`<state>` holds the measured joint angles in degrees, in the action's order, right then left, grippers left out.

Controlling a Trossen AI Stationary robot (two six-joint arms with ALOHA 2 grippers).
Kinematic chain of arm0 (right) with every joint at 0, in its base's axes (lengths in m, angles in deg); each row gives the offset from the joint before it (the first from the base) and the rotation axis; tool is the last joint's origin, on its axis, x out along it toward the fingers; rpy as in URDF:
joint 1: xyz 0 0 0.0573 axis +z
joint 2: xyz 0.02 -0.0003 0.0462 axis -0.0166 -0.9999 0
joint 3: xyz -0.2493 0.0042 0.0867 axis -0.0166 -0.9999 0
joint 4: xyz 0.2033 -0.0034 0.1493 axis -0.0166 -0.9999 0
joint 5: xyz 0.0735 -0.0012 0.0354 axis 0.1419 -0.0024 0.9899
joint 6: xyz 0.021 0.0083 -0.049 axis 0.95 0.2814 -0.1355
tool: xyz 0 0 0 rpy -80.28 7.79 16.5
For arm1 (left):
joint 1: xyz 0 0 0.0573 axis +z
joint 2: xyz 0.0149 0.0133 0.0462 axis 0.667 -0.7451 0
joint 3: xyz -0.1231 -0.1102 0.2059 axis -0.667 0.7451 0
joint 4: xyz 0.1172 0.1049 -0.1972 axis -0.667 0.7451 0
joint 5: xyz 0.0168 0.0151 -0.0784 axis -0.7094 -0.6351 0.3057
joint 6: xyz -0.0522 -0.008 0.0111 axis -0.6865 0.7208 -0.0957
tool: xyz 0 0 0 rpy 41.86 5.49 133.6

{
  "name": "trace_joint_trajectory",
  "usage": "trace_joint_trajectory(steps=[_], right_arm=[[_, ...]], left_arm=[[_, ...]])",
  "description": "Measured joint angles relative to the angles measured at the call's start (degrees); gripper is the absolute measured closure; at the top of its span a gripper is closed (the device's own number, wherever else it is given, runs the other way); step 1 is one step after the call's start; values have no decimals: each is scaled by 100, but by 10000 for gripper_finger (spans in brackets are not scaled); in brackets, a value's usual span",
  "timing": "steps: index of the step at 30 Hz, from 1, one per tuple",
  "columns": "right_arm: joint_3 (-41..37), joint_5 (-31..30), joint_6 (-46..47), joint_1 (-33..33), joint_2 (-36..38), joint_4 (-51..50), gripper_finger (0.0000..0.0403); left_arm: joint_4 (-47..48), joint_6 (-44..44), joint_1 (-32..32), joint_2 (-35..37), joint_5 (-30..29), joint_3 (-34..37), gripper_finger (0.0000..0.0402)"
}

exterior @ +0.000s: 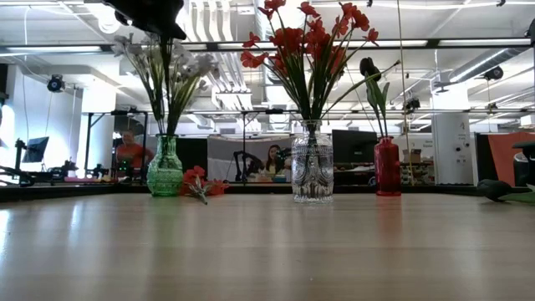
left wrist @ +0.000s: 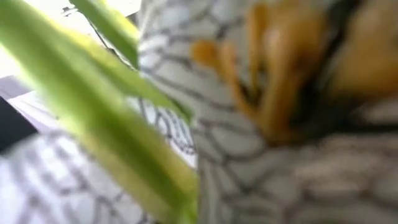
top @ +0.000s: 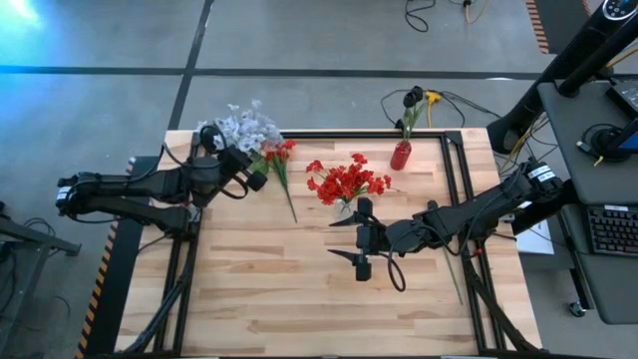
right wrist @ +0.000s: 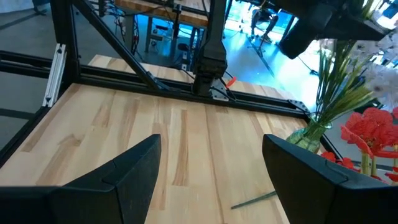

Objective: Sort flowers into vase by color
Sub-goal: Put the white flower into the green vase

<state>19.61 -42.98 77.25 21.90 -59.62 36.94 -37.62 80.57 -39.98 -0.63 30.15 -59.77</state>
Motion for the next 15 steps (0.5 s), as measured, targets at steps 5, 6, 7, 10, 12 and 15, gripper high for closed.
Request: trace_joint_trajectory(steps=[5,6,7,10,12,15], right_arm=[[0,-187,-3,0,0,-2,131],[0,-235,-4,-6,0,-1,131],[0,-290,-6,-19,0,-1,131],[0,-334,-7,-83,2,-2,131],[0,-383,-5,-149,2,-2,131],[0,-451,-7,-253,2,-6,131]], left_arm=[[506,-211,-32,14,-36,-73,402],[625,-285,-31,13,-44,-120,402],[693,-342,-29,18,-46,-146,402],[712,-303,-29,17,-46,-144,402],[715,-161,-9,17,-60,-138,402],[706,-186,79,17,-73,-138,402]])
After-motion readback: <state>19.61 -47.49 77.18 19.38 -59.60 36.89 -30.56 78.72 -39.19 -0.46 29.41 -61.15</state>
